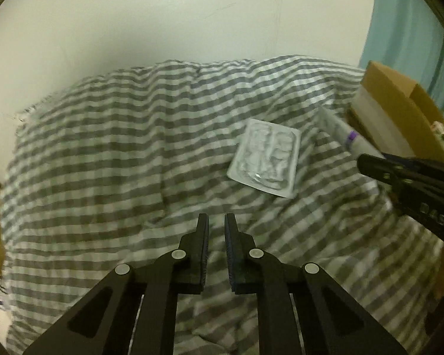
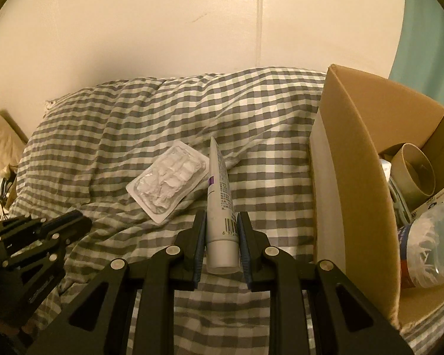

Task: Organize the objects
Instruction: 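Grasp the silver blister pack with the left tool while right tool holds the tube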

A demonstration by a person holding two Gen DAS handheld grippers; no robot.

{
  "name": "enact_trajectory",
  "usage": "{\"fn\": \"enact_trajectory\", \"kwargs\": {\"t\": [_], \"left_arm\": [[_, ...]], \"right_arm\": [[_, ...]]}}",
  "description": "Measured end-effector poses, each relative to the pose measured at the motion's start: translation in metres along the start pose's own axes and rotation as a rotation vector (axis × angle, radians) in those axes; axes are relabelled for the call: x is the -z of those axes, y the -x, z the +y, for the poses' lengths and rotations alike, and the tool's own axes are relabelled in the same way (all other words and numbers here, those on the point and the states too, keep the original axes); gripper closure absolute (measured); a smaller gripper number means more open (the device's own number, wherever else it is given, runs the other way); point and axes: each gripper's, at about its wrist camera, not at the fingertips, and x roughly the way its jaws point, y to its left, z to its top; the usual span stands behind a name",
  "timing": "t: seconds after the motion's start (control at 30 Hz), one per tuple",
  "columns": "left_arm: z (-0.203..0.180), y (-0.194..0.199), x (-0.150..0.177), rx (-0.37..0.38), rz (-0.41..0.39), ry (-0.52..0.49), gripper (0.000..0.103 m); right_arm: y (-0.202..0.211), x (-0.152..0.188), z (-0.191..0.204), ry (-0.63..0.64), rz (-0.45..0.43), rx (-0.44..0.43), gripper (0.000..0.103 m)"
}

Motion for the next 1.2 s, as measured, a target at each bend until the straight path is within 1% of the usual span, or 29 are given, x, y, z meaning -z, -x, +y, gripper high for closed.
{"fn": "enact_trajectory", "kwargs": {"t": [0.07,0.1,0.13,0.17,0.27,0.4,0.47,0.53,0.57,0.6,0.63,0.77,0.87,0.9,1.0,1.03,1.2], "left_arm": [[0.001,0.008,0.006,0.012,0.001,0.002,0.079],[0.002,0.01,0.008,0.008,0.002,0.0,0.064],[0.002,0.009,0.009,-0.004,0.0,-0.004,0.047],[0.001,0.007,0.009,-0.022,-0.002,-0.009,0.042],[0.0,-0.006,0.001,-0.019,-0.001,-0.012,0.041],[0.005,-0.016,-0.01,-0.039,-0.011,-0.024,0.028],[0.009,-0.02,-0.015,-0.05,-0.02,-0.029,0.026],[0.014,-0.022,-0.017,-0.059,-0.022,-0.027,0.019],[0.017,-0.022,-0.016,-0.065,-0.026,-0.018,0.016],[0.021,-0.021,-0.015,-0.065,-0.03,-0.003,0.012],[0.026,-0.02,-0.013,-0.058,-0.036,0.023,0.01],[0.039,-0.013,-0.007,-0.044,-0.048,0.087,0.01],[0.044,-0.006,-0.005,-0.054,-0.071,0.107,0.003],[0.045,-0.005,-0.005,-0.046,-0.072,0.108,0.003],[0.043,-0.007,-0.006,-0.031,-0.065,0.093,0.003],[0.04,-0.011,-0.007,-0.032,-0.055,0.077,0.003],[0.018,-0.034,-0.012,-0.035,0.006,-0.065,0.003]], "right_arm": [[0.001,-0.002,0.001,0.004,-0.003,0.001,0.083],[0.001,-0.003,0.002,0.005,-0.003,0.0,0.083],[-0.003,-0.006,0.002,0.005,-0.002,-0.001,0.083],[-0.006,-0.008,0.002,0.003,0.003,0.0,0.083],[-0.026,-0.016,0.003,-0.008,0.054,0.023,0.083],[-0.056,-0.024,-0.001,-0.028,0.11,0.029,0.083],[-0.069,-0.03,0.0,-0.021,0.124,0.028,0.083],[-0.084,-0.034,0.0,-0.025,0.145,-0.007,0.083],[-0.09,-0.035,0.002,-0.019,0.154,-0.02,0.083],[-0.097,-0.035,0.007,0.007,0.164,-0.018,0.083],[-0.099,-0.035,0.01,0.027,0.164,-0.016,0.083],[-0.099,-0.031,0.029,0.102,0.157,-0.075,0.083],[-0.095,-0.024,0.053,0.189,0.153,-0.147,0.083],[-0.092,-0.023,0.055,0.193,0.147,-0.149,0.083],[-0.085,-0.022,0.046,0.152,0.134,-0.129,0.083],[-0.081,-0.023,0.039,0.135,0.128,-0.108,0.083],[-0.062,-0.029,0.011,0.093,0.08,-0.025,0.083]]}}
